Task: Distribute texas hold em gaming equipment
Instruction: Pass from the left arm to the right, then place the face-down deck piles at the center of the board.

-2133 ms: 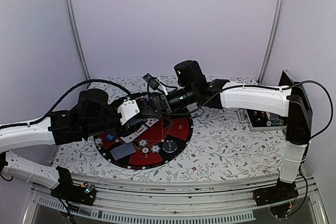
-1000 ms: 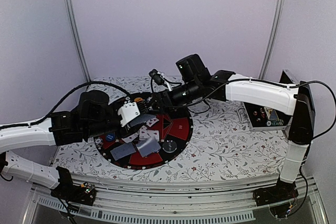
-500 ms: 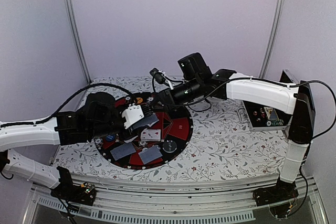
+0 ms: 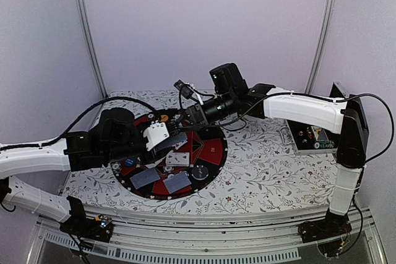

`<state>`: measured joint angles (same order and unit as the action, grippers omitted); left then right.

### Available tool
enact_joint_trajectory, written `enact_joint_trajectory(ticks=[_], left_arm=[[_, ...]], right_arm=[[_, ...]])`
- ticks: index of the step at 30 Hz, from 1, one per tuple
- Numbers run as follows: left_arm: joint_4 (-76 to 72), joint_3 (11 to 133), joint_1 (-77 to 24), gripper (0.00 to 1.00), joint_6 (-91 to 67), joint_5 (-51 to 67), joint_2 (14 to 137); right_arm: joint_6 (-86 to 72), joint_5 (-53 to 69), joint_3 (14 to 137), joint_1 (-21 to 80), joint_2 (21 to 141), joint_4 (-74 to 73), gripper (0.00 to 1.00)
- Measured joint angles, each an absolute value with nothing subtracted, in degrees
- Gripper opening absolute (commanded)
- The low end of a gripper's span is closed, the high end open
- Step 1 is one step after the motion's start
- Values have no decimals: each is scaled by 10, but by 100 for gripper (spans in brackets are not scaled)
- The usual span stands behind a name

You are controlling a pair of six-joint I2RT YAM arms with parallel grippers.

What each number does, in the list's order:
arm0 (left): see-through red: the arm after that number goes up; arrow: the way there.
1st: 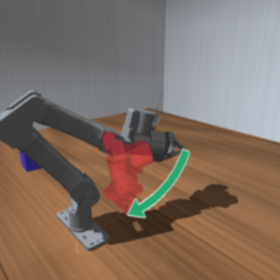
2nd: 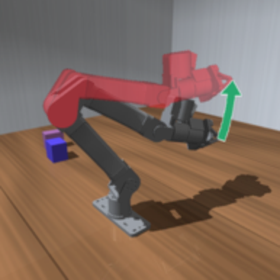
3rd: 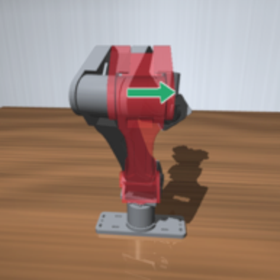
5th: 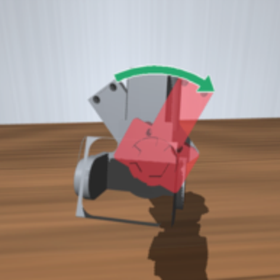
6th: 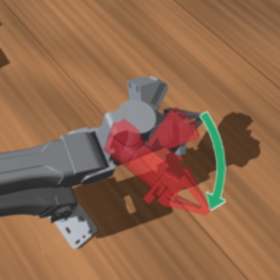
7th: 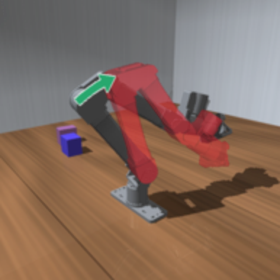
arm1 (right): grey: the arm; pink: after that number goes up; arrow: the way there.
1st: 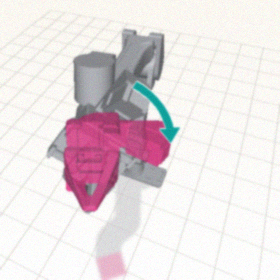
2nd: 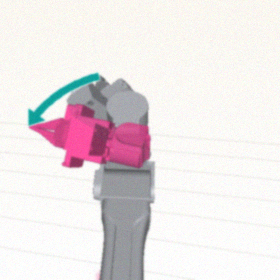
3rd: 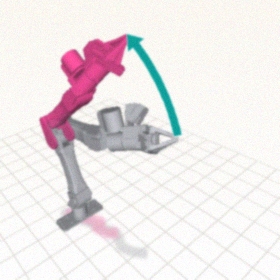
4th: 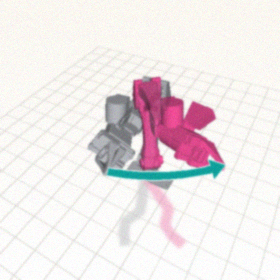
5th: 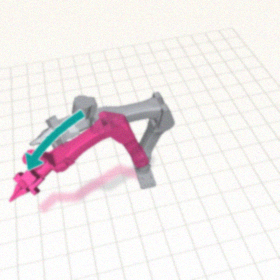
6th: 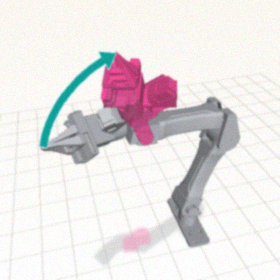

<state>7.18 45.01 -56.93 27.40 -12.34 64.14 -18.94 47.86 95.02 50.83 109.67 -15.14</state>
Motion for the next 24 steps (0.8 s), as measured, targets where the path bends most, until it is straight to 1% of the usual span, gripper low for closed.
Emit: enact_joint_trajectory(ticks=[2,3,6,11,19,24], left_arm=[[72,450,-569,60,274,-123,641],[72,450,-569,63,274,-123,641],[72,449,-569,79,273,-122,641],[73,449,-568,97,265,-117,639],[83,445,-568,98,245,-101,621],[100,444,-568,98,220,-82,618]], right_arm=[[-190,485,948,508,1097,-148,2],[-190,486,947,508,1097,-145,2],[-190,489,939,505,1097,-137,1],[-190,486,915,498,1096,-136,1],[-190,472,866,467,1068,-135,1],[-192,447,778,412,1014,-129,1]])
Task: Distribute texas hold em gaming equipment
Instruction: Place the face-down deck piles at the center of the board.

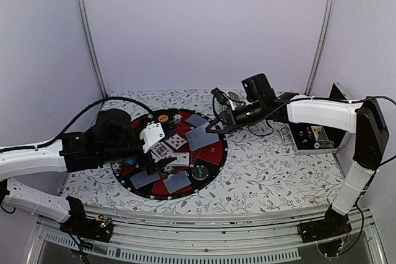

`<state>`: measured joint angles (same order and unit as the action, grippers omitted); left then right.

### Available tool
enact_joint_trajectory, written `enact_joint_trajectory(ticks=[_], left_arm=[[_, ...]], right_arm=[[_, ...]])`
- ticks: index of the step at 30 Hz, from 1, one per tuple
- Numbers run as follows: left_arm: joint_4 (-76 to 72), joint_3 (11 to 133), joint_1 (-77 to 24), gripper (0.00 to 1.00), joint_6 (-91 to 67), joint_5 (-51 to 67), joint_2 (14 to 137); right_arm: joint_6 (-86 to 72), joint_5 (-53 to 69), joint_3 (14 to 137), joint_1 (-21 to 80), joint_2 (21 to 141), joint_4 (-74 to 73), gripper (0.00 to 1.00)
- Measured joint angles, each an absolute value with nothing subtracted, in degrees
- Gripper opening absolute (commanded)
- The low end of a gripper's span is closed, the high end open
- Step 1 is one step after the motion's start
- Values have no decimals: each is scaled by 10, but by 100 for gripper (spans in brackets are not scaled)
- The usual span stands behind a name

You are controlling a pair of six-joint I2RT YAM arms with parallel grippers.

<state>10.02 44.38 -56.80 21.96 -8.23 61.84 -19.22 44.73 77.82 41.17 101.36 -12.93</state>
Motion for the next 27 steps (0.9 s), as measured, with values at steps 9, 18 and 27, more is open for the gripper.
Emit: enact_joint_trajectory(ticks=[9,18,27], left_arm=[[128,444,-568,89,119,-44,621],[154,443,-568,85,1,-15,687],[212,453,-559,78,-60,-15,764]], right_arm=[[-209,382,531,264,953,-121,2],[-217,367,471,232,961,-119,36],[-199,251,484,220,954,-173,60]])
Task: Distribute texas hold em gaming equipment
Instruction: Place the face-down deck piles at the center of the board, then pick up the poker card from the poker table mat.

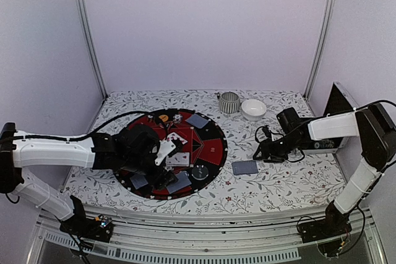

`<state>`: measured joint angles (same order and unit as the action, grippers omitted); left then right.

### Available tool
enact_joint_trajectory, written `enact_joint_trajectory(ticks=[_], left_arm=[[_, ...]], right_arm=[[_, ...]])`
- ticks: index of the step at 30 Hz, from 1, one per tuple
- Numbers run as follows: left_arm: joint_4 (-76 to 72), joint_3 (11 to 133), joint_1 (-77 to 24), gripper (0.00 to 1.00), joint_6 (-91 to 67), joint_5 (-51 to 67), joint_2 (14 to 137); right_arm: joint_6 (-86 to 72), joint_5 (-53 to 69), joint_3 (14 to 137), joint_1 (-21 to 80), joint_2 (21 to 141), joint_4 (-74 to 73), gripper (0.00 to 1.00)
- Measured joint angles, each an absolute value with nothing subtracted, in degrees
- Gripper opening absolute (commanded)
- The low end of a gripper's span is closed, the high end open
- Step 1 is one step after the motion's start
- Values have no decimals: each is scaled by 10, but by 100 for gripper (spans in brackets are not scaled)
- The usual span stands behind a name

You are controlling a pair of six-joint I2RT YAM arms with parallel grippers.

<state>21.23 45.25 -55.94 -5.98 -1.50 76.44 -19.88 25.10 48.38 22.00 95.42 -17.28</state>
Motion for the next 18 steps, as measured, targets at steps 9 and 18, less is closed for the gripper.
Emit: enact_joint_trajectory(ticks=[9,18], left_arm=[[220,515,-492,88,-32,-30,830],[228,589,-388,49,22,8,880]], right_arm=[[-190,229,628,293,953,-174,61],[-262,412,788,397,1177,-18,47]])
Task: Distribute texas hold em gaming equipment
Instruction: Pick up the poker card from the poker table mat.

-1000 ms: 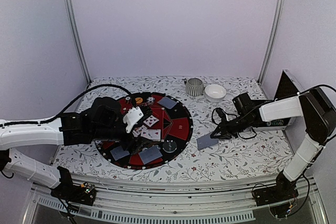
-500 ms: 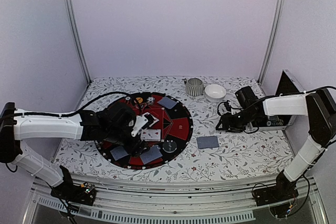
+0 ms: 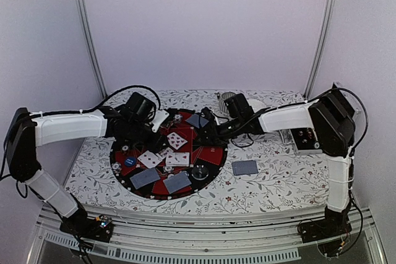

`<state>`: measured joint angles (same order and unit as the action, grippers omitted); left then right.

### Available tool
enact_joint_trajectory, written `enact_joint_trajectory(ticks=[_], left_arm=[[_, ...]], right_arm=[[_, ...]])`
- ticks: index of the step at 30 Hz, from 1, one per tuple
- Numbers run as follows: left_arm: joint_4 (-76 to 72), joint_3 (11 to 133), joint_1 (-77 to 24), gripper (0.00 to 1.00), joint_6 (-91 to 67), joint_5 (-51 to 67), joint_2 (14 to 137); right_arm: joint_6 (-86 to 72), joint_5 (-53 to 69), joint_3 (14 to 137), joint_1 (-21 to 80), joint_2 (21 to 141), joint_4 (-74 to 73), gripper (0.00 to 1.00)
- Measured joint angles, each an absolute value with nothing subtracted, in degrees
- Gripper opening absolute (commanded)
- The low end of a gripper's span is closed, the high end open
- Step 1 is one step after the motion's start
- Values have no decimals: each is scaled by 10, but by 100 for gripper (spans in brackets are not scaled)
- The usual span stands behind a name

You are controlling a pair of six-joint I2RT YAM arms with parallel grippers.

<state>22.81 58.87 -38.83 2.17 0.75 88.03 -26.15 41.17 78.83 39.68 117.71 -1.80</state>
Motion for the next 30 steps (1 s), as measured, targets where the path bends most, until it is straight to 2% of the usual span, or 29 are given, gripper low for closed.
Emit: enact_joint_trajectory(ticks=[6,8,16,23,30], left_arm=[[236,584,-351,33,7,36,931],[243,591,-351,32,-1,48,962],[290,651,-343,32,-30,76,1021],[320,676,-335,42,-72,98,1040],[360,703,-328,41,-121,109,1079]], right_arm=[[-316,456,827,406,1272,12,43],[-326,462,840,409,1288,18,43],[-351,485,859,413,1316,39,43],[-356,486,859,426,1328,41,46],[-364,492,870,435,1348,60,46]])
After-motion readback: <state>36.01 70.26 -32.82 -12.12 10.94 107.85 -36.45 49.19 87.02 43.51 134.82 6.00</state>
